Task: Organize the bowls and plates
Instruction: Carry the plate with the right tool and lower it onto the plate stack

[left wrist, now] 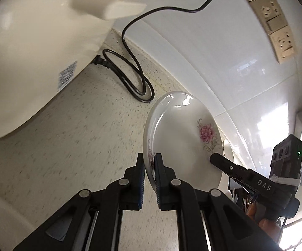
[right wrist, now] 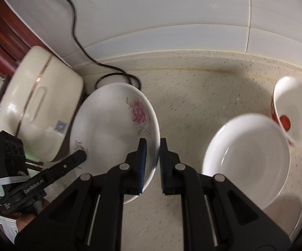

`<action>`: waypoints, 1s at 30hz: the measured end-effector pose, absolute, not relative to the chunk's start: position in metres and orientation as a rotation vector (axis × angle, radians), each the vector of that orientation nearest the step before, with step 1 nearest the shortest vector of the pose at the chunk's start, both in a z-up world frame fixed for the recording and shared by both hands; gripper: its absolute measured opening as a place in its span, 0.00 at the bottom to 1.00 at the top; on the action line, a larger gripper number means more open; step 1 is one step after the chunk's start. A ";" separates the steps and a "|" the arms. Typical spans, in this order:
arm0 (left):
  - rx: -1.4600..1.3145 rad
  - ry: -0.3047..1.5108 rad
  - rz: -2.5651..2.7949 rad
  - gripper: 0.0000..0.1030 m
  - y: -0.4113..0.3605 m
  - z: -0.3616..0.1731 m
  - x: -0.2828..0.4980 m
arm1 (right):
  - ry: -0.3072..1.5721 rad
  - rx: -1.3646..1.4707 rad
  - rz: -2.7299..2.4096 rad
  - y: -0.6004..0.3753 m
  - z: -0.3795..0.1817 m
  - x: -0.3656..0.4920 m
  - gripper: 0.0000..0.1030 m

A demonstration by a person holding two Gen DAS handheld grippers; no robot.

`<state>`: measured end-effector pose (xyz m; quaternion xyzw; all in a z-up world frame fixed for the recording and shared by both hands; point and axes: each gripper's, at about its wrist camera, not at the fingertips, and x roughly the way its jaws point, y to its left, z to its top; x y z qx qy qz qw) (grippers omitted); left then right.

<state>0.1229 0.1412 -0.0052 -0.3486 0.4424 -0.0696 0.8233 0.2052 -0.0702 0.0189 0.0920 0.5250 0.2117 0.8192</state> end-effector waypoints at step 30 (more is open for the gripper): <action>-0.702 0.832 0.033 0.07 0.236 -0.003 -0.039 | 1.111 0.221 0.716 0.020 0.001 0.063 0.15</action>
